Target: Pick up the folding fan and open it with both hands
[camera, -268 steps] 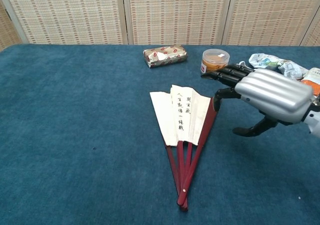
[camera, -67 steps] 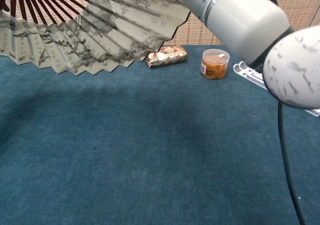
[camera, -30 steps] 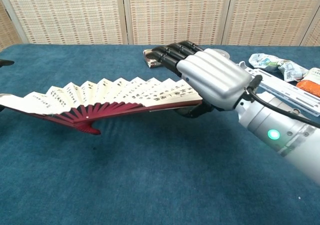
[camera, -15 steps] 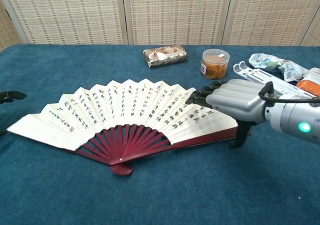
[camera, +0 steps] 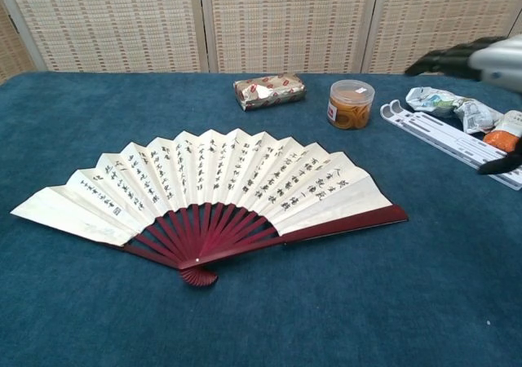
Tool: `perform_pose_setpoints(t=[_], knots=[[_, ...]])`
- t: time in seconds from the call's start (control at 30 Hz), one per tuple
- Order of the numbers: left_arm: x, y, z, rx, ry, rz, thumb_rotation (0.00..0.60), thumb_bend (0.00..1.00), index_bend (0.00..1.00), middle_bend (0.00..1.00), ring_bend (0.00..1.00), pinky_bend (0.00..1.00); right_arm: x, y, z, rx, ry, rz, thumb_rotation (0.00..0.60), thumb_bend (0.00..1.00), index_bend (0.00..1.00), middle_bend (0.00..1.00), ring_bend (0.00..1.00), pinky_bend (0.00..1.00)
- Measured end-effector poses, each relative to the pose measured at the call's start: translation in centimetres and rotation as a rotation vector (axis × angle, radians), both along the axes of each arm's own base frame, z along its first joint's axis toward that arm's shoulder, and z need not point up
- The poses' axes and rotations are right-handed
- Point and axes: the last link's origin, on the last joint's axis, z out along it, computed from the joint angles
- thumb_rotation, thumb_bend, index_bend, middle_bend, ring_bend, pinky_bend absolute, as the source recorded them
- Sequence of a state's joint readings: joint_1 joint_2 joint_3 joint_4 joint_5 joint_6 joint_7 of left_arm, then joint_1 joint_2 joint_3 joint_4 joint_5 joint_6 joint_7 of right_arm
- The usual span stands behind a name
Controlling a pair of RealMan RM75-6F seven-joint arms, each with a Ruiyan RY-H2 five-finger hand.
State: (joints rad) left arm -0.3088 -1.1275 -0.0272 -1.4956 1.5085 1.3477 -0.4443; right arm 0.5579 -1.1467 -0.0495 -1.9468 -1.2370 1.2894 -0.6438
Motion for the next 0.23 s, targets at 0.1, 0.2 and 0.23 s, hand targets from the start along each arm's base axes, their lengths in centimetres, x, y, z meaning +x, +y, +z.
perform_pose_setpoints(t=[0.1, 0.2, 0.23], knots=[[-0.5, -2.1, 1.0, 0.159, 0.074, -0.026, 0.6, 0.38, 0.0, 0.0, 0.0, 0.0, -3.2, 2.9, 2.0, -0.147, -0.045, -0.059, 0.6, 0.0, 0.0, 0.0, 0.0, 0.0], [-1.0, -3.7, 1.6, 0.253, 0.202, -0.024, 0.6, 0.38, 0.0, 0.0, 0.0, 0.0, -6.6, 6.2, 3.9, -0.272, -0.122, -0.149, 0.6, 0.0, 0.0, 0.0, 0.0, 0.0], [-1.1, -4.0, 1.6, 0.267, 0.232, -0.021, 0.6, 0.38, 0.0, 0.0, 0.0, 0.0, -7.5, 7.2, 4.5, -0.3, -0.159, -0.176, 0.6, 0.0, 0.0, 0.0, 0.0, 0.0]])
